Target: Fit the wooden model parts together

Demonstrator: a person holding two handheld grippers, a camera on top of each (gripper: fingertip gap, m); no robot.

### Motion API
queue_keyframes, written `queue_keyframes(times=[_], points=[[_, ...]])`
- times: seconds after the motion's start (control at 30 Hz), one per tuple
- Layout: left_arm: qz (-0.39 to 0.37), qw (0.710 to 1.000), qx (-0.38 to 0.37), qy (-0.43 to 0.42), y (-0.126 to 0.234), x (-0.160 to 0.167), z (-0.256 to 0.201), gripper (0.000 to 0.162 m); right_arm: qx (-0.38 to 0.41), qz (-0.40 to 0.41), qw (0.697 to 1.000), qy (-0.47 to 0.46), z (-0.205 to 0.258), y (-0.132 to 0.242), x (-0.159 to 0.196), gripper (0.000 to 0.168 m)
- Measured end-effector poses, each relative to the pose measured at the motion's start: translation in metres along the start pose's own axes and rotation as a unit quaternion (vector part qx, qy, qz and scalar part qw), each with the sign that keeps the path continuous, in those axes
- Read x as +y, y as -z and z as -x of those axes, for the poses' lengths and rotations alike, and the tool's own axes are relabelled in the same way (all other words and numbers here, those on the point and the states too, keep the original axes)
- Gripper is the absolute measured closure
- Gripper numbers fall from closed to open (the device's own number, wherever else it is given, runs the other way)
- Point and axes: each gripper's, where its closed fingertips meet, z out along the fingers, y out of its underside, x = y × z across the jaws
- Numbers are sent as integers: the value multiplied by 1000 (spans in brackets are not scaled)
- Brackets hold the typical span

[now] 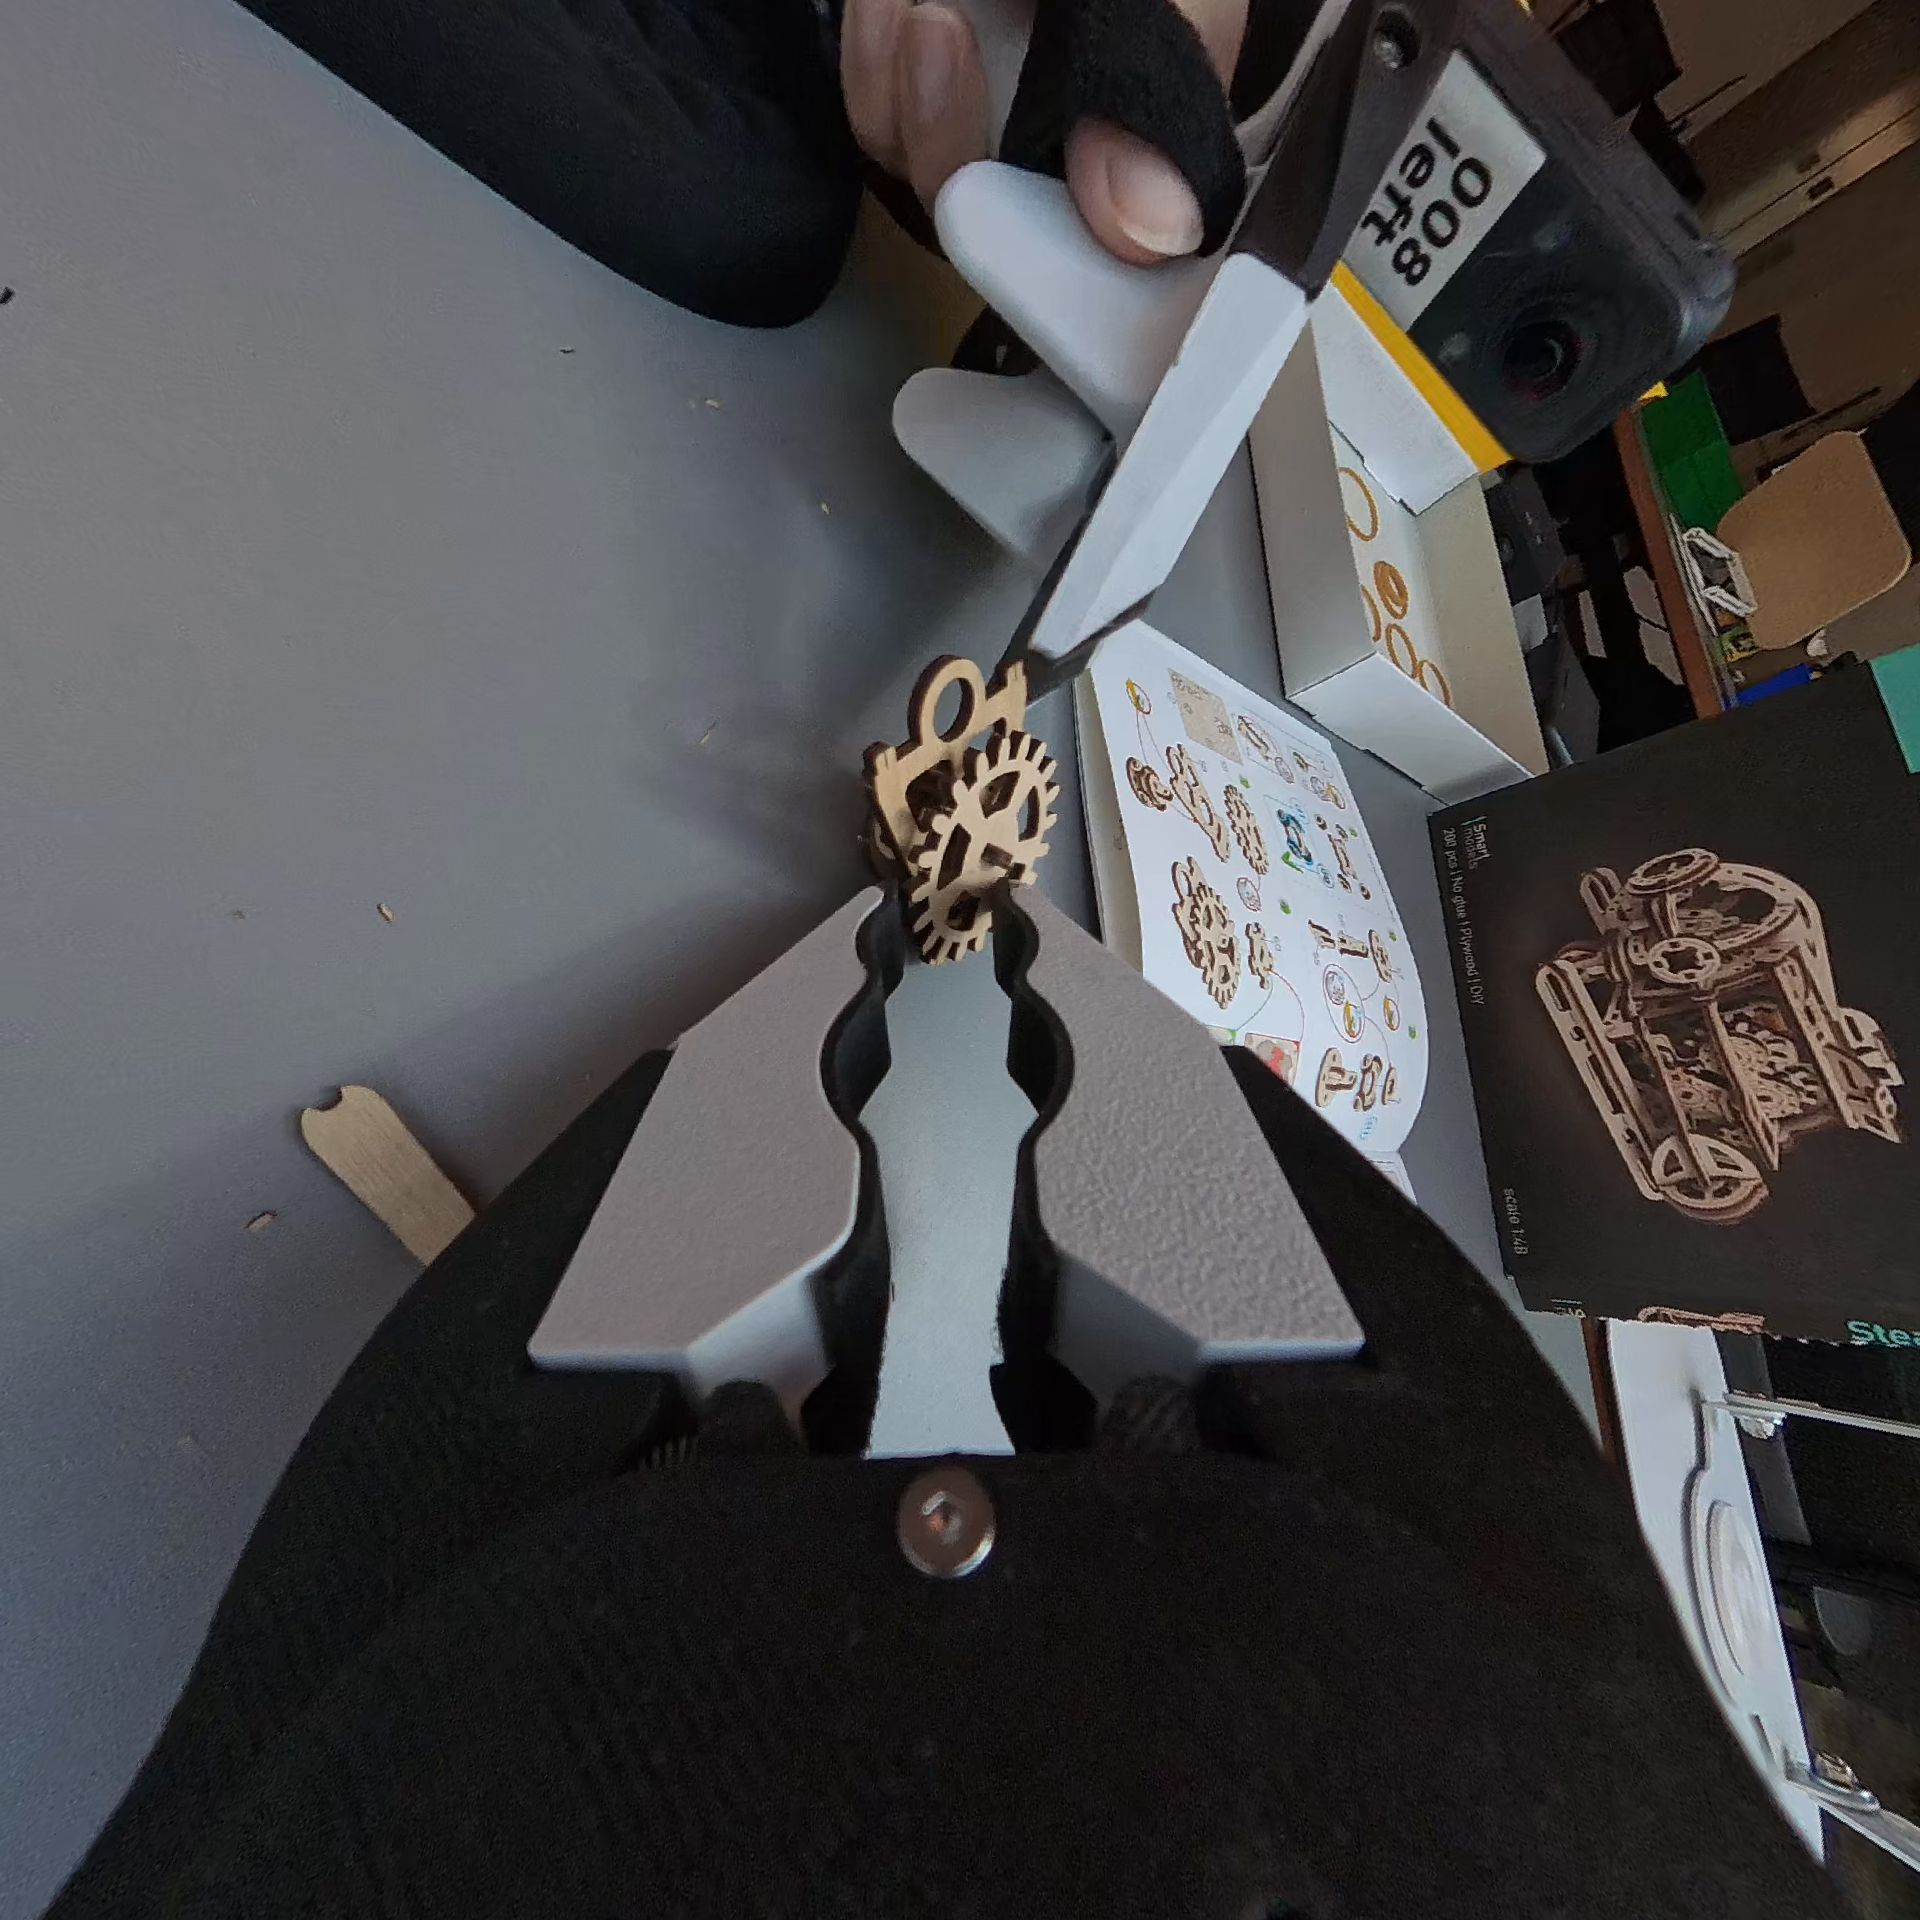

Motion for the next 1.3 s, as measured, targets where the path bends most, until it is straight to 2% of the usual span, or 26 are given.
queue_keyframes(times=[0.03,0.17,0.3,0.43,0.53,0.63,0.73,0.83,0.9,0.97,1.13,1.2,1.3], points=[[2,1000,-9,-23,2,-1,-3,142,-7,-2,1000,-4,1,0,0,153],[11,988,-76,-133,7,-5,-1,136,-39,-19,998,-50,3,6,-1,160],[23,975,-81,-207,2,-3,-7,130,-74,-38,990,-112,2,12,-1,162],[62,955,-123,-262,-5,5,4,112,-97,-47,982,-153,3,14,1,163],[78,926,-172,-326,-11,6,10,102,-106,-51,979,-167,2,15,1,163],[91,886,-208,-404,-19,8,8,105,-111,-52,978,-167,3,16,1,162],[107,855,-235,-450,-28,13,8,119,-112,-49,980,-157,5,16,2,162],[128,837,-265,-462,-33,16,17,117,-113,-46,980,-160,5,15,3,162],[138,818,-294,-475,-35,15,25,106,-115,-45,978,-166,4,15,3,162],[134,800,-311,-495,-39,13,26,105,-117,-43,977,-173,4,16,4,163],[121,766,-336,-534,-42,7,25,126,-122,-42,976,-177,4,16,5,162],[118,764,-334,-539,-41,7,26,135,-120,-42,976,-176,4,16,5,161],[114,778,-320,-529,-41,8,26,135,-119,-41,977,-171,5,17,5,151]])
